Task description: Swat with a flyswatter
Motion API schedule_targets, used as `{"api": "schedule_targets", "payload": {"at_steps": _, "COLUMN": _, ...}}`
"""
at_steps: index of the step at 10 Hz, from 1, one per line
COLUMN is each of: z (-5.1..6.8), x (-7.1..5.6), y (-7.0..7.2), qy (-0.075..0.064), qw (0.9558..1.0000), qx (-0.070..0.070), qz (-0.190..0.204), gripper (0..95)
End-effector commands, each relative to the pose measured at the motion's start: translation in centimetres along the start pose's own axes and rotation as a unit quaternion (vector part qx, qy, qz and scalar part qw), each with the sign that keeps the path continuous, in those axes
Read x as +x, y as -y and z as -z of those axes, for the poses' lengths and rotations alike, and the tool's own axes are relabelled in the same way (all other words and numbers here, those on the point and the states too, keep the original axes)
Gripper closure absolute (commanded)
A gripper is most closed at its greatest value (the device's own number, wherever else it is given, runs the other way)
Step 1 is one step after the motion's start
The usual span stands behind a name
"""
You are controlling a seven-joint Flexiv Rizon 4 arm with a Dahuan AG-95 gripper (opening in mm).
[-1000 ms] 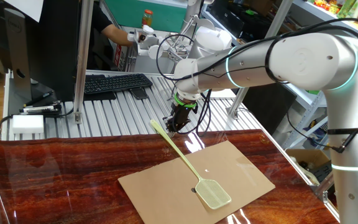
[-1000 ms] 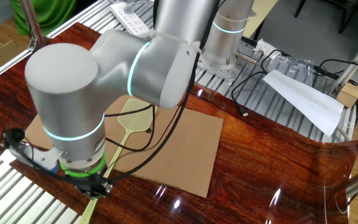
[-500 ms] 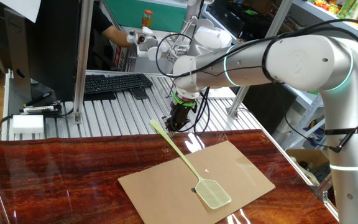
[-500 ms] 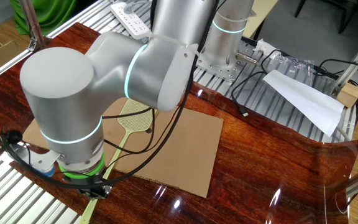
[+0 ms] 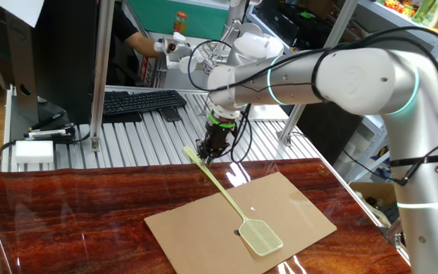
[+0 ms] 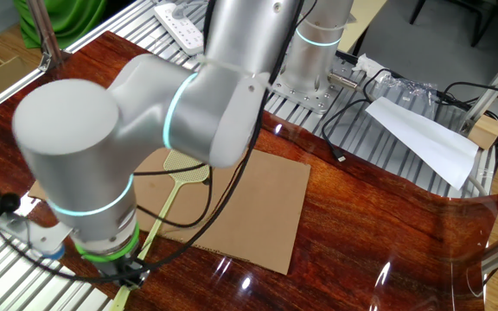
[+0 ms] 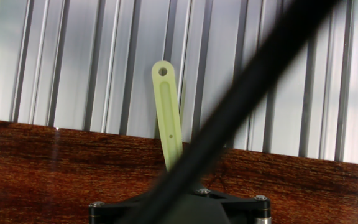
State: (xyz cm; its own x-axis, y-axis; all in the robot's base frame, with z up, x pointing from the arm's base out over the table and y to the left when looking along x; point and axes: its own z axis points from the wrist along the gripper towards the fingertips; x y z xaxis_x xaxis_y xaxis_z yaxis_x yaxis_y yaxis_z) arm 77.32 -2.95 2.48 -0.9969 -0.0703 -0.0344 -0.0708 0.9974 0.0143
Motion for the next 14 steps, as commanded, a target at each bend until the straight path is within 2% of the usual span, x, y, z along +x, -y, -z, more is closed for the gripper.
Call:
{"api": "schedule_targets", "payload": {"at_steps": 1, "z": 0.1, "x": 0.1, "y": -0.1, "qy": 0.001, "qw": 1.0, "qx": 0.001, "qz": 0.001, "gripper": 76.0}}
{"api": "schedule_targets", "payload": {"at_steps": 7, "z": -0.9, "x": -0.5, "y": -0.1, "qy": 0.002, "qw": 1.0, "qx": -0.002, "qz": -0.006, "gripper": 76.0}}
{"api": "schedule_targets", "payload": {"at_steps": 8, "z": -0.9, "x": -0.6, "y": -0.1, "qy": 0.002, "qw": 1.0, "qx": -0.003, "qz": -0.007, "gripper": 57.0}}
{"api": "schedule_targets", "payload": {"at_steps": 11, "z": -0.8, "x": -0.7, "y": -0.4, "qy": 0.002, "qw": 0.9998, "qx": -0.007, "qz": -0.018, "gripper": 57.0}}
{"api": "schedule_targets", "payload": {"at_steps": 14, "z": -0.9, "x": -0.9, "y": -1.0, "qy": 0.002, "qw": 0.9998, "qx": -0.005, "qz": -0.02, "gripper": 57.0}}
